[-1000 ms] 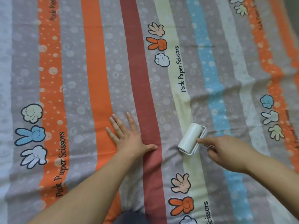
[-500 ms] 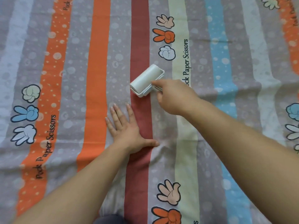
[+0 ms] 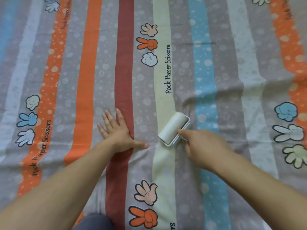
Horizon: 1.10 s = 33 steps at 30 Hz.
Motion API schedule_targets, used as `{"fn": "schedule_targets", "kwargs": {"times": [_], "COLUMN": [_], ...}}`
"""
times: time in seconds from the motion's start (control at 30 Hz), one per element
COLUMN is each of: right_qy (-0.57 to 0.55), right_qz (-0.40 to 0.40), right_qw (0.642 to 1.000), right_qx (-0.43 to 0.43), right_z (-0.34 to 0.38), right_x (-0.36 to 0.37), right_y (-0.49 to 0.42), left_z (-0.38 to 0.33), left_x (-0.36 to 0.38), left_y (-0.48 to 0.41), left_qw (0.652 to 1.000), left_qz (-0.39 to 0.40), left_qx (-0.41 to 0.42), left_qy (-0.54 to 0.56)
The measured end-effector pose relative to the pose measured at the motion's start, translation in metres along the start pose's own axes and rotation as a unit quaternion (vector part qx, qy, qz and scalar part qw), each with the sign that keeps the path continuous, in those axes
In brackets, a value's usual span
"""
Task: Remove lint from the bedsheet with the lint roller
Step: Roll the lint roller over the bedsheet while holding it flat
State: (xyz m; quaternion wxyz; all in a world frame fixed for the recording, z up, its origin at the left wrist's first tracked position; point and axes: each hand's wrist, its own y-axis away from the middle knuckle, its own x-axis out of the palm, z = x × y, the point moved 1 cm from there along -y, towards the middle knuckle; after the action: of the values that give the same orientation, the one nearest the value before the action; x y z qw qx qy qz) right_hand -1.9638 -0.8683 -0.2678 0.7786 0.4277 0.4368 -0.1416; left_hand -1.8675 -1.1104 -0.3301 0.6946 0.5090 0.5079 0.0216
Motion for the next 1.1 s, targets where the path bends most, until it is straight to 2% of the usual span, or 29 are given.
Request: {"fn": "schedule_targets", "kwargs": {"times": [0.23,0.37,0.5,0.57,0.67,0.77,0.9,1.1], "right_qy": [0.011,0.019,0.024,-0.021,-0.071,-0.076,-0.060,-0.029], "right_qz": [0.035,0.102,0.149,0.130,0.021,-0.069,-0.074,-0.055], "right_qw": [0.999,0.995,0.988,0.991,0.997,0.995,0.995,0.997], "right_qx": [0.001,0.013,0.019,0.013,0.006,0.009,0.020,0.051], "right_z": [-0.037,-0.060,-0.061,-0.046,-0.014,0.012,0.024,-0.007], "right_x": [-0.005,-0.019,-0.061,-0.081,-0.088,-0.064,-0.031,-0.023], "right_y": [0.031,0.054,0.059,0.050,0.008,-0.058,-0.109,-0.068], "left_z": [-0.038,-0.042,-0.051,-0.054,-0.053,-0.051,-0.049,-0.050], "left_x": [0.013,0.013,0.017,0.020,0.021,0.021,0.023,0.020], "left_y": [0.010,0.013,0.018,0.017,0.012,0.006,-0.002,-0.005], "left_qw": [1.000,1.000,0.999,0.998,0.998,0.998,0.997,0.997], "left_qz": [0.004,0.007,0.002,-0.001,0.000,0.015,0.036,0.052], "left_qx": [-0.005,-0.008,0.026,0.042,0.049,0.050,0.052,0.046], "left_qy": [0.023,0.029,0.036,0.035,0.033,0.036,0.040,0.042]}}
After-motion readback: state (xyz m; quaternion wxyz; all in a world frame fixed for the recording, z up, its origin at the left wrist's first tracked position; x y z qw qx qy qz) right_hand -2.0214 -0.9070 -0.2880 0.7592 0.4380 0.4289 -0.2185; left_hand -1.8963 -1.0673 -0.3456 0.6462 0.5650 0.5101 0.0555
